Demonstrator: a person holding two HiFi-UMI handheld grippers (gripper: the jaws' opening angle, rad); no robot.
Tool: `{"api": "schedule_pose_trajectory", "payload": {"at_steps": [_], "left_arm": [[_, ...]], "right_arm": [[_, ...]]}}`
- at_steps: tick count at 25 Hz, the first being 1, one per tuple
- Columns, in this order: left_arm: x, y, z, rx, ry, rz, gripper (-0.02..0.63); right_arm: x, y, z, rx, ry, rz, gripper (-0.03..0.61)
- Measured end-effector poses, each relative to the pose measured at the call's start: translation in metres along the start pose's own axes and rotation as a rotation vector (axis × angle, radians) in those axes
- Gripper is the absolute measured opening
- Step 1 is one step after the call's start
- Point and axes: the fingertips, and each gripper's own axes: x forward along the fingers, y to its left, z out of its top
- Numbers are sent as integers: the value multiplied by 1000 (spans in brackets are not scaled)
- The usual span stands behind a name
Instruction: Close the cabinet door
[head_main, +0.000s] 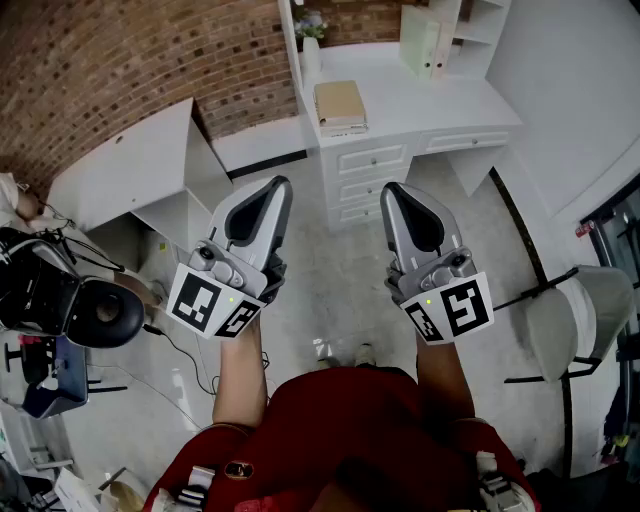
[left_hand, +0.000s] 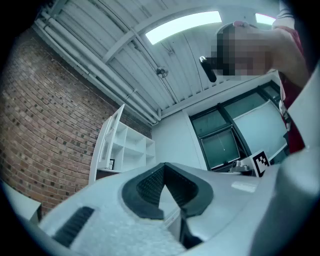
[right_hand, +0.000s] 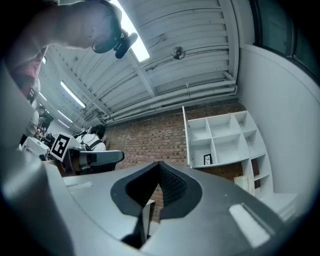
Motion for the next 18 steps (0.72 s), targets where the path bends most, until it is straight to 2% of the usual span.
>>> {"api": "schedule_pose_trajectory", "payload": {"at_steps": [9, 18], "left_arm": [[20, -7, -2, 12, -7, 35, 3], [65, -14, -11, 40, -5, 66, 3]], "right_arm": [[-11, -24, 8, 46, -52, 37, 14], [-27, -61, 5, 78, -66, 82, 14]]}}
